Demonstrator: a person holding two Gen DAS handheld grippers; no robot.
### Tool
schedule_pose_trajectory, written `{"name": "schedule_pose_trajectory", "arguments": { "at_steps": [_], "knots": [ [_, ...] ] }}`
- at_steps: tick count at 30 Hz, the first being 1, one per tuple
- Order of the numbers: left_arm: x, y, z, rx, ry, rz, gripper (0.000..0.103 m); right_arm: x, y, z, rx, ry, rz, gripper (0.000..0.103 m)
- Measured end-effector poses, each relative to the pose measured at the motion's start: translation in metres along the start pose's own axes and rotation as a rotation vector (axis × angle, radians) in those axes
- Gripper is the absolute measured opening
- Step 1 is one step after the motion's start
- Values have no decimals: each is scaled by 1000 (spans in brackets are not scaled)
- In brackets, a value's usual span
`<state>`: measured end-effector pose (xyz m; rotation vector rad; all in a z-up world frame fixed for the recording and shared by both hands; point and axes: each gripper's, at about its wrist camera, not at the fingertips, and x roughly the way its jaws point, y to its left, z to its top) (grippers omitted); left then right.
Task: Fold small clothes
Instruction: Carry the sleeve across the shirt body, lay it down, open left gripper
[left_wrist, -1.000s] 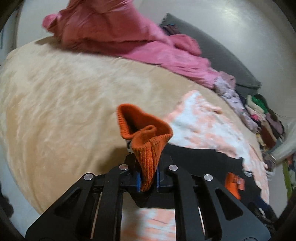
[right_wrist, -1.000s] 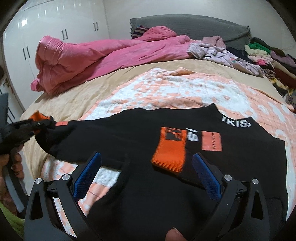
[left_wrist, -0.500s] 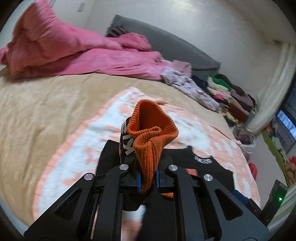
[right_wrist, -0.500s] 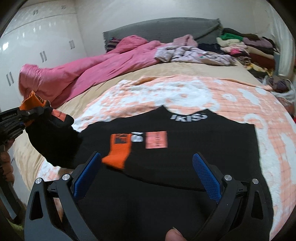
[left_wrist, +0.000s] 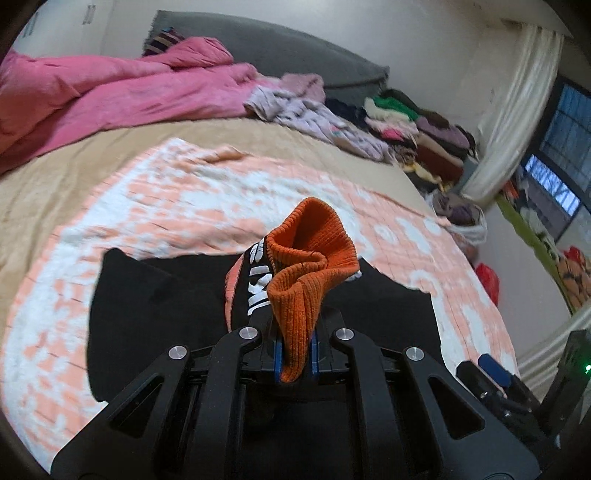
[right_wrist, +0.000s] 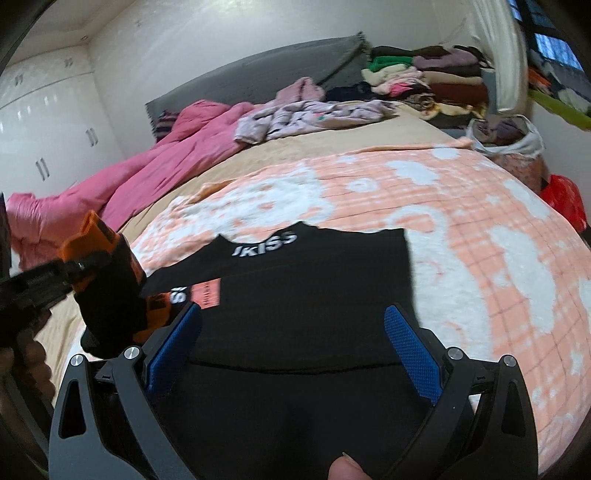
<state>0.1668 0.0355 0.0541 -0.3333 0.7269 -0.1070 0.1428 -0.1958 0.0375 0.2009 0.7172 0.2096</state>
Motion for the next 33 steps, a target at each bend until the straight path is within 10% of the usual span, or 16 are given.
{"name": "schedule_pose_trajectory", "arguments": {
  "at_steps": [16,21,28,33],
  "knots": [
    [49,-28,-26,68,125,-44,5,6,-29,-3,64,13,-23,98],
    [53,-32,-33,90,170,-117,39,8,-29,-4,64,18,-26,98],
    [29,-27,-29,75,135,-161,53,16,-26,-7,51,39,-14,98],
    [17,-3,-19,66,80,-53,56,31,-6,-11,17,83,30,98]
  ]
}}
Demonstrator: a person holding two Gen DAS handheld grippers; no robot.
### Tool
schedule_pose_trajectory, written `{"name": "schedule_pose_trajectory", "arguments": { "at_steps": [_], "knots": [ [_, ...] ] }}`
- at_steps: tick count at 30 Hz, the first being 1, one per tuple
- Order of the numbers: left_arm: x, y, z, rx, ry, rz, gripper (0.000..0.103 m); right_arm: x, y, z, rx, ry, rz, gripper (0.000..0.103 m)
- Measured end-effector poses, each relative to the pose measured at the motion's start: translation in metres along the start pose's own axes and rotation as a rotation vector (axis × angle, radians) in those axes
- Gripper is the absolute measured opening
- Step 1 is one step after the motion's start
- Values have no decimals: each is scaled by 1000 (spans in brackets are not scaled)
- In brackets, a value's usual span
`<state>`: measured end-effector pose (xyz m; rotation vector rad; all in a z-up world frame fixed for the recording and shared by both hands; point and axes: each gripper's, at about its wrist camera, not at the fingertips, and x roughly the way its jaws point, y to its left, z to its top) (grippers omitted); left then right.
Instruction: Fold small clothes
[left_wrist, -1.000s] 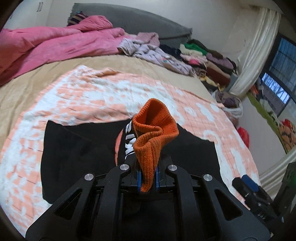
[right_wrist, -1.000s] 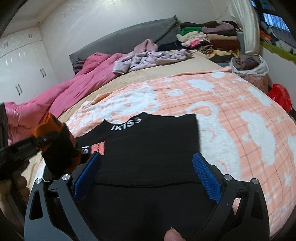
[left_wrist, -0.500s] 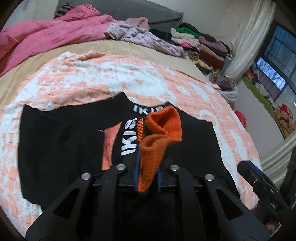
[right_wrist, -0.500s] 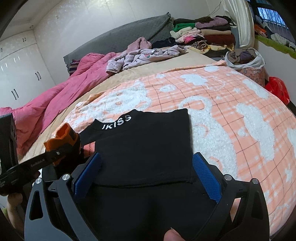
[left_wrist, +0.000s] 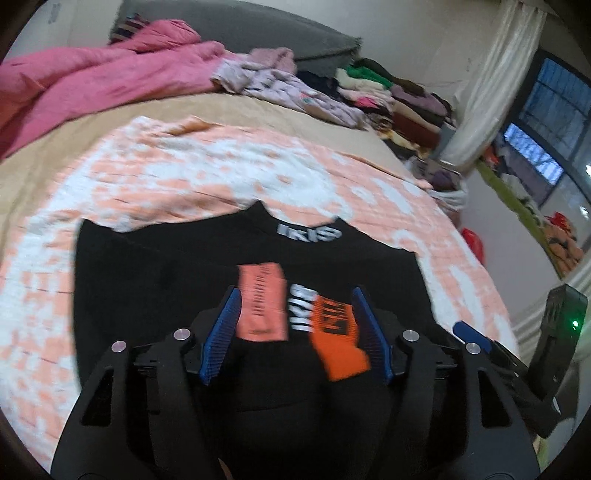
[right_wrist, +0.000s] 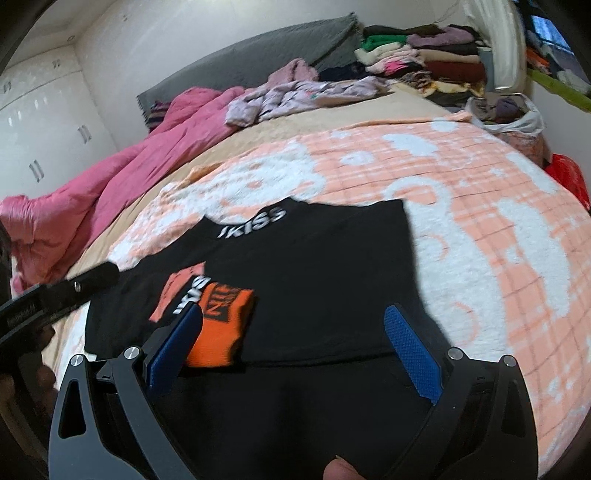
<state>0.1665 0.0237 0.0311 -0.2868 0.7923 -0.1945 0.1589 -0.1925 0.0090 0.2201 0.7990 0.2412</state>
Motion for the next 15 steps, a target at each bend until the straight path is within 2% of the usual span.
{"name": "schedule_pose_trajectory", "arguments": {
  "at_steps": [4,6,9,11,13,15],
  "knots": [
    [-5,21,0,-21,-15,66,57,23,25,-1,-53,58,46,97],
    [-9,31,-1,-22,-25,108,62,35,35,-1,-76,87,63,96],
    [-15,42,-3,-26,-39,160,66,55,47,-2,-96,127,67,85],
    [-19,49,-4,-22,-48,190,71,70,52,-3,-102,159,70,81],
    [-22,55,-6,-33,-51,194,71,82,53,-7,-94,192,76,67],
    [-26,61,-7,-47,-53,194,71,91,54,-10,-77,194,85,62]
  ]
}}
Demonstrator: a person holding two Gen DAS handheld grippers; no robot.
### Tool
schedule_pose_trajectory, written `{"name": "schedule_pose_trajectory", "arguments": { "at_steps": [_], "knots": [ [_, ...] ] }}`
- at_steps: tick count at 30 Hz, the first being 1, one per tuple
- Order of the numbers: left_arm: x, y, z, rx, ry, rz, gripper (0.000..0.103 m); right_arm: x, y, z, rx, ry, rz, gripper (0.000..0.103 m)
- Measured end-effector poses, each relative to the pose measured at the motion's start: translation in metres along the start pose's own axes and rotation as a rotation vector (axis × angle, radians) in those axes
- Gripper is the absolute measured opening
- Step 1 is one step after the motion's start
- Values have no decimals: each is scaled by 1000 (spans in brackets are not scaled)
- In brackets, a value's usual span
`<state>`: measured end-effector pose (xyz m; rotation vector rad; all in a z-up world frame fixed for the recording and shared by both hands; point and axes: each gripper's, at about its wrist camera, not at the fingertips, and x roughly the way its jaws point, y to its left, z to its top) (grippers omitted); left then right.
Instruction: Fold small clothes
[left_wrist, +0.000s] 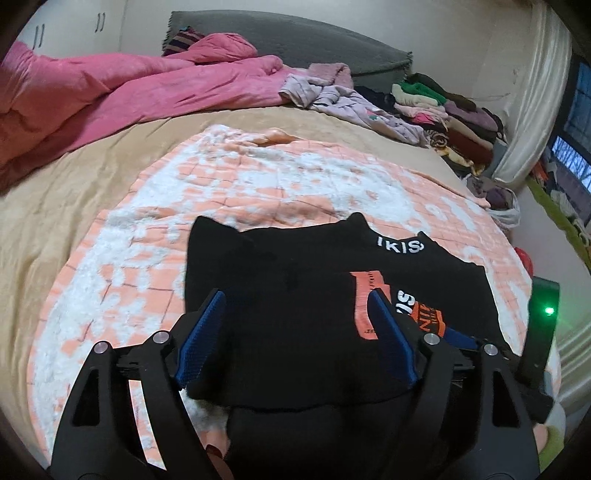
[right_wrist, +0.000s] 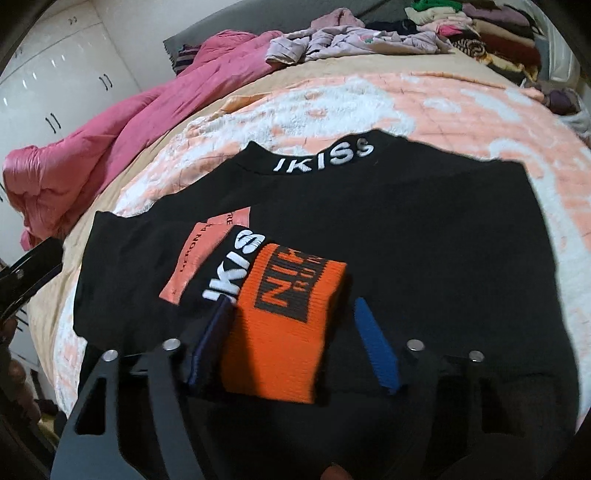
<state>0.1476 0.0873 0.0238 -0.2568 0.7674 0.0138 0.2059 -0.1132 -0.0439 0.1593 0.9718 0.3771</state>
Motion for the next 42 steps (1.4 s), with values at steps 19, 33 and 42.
{"name": "schedule_pose_trajectory", "arguments": {
  "at_steps": [19,33,42],
  "knots": [
    [-20,44,8,-119,-46,40,71,-89,33,34,-193,-276,27,8],
    [-14,34,12,-91,-38,50,71,-104,-28,34,-146,-292,-146,8],
    [5,-2,10,-2,-10,32,71,-91,-42,18,-122,-254,-175,8]
  ]
}}
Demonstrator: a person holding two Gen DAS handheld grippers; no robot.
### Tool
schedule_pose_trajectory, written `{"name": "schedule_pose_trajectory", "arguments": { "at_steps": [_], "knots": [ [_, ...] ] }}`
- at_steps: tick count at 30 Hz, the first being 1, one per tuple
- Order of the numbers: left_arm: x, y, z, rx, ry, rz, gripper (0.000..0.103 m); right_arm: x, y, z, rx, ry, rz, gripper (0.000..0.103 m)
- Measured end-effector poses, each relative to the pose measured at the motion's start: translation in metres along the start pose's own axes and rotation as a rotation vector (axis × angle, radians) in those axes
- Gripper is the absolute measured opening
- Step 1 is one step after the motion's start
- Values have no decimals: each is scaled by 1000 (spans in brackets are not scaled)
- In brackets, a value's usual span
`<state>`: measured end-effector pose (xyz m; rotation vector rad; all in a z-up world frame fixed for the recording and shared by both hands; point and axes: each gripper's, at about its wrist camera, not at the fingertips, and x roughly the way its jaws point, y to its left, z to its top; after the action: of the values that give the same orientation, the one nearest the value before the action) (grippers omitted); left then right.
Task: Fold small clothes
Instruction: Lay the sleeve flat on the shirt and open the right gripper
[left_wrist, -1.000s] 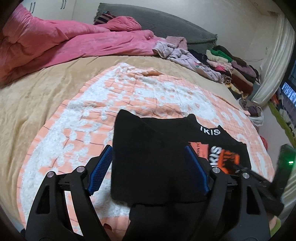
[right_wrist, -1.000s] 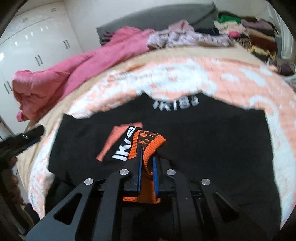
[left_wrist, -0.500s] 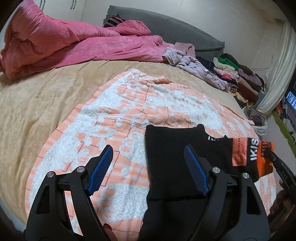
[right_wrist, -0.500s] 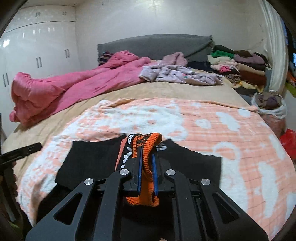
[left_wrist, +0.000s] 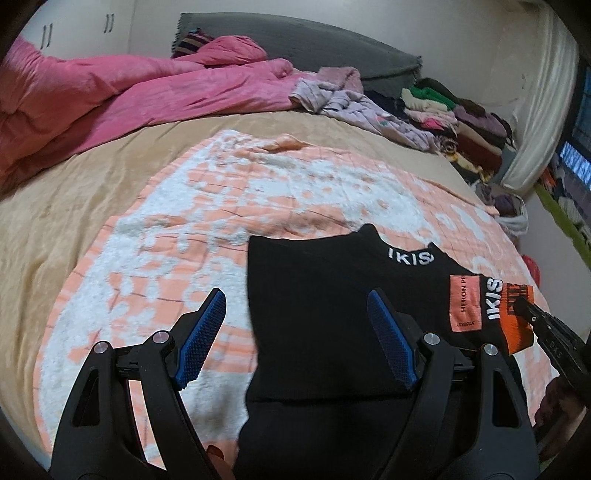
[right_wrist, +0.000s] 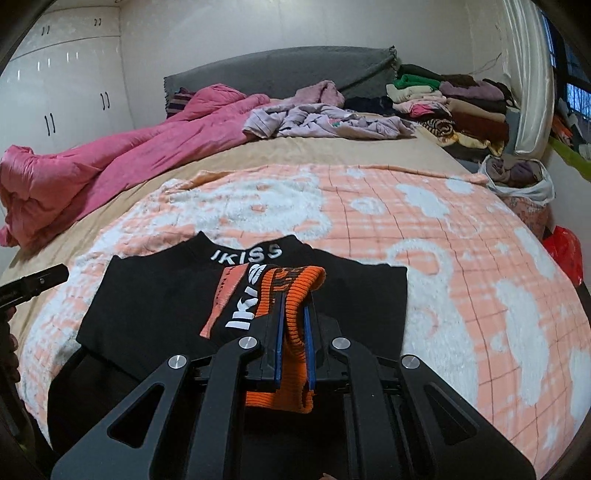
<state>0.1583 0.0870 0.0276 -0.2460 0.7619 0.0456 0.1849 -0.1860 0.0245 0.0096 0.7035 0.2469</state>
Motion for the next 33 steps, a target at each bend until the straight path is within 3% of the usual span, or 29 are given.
{"name": "schedule_pose_trajectory", "arguments": {
  "at_steps": [15,17,21,33],
  "knots": [
    [16,-21,-7,52,35,-10,71,8,-10,-9,28,25,-29,9],
    [18,-23,-8,58,39,-7,71,9,-12,-10,36,27,-35,11],
    [23,-25,-10,62,50,-9,71,9,-17,-13,56,34,-58,29],
    [47,-35,-28,125,133,9,71,10,0,-24,16,74,-17,30]
  ]
}}
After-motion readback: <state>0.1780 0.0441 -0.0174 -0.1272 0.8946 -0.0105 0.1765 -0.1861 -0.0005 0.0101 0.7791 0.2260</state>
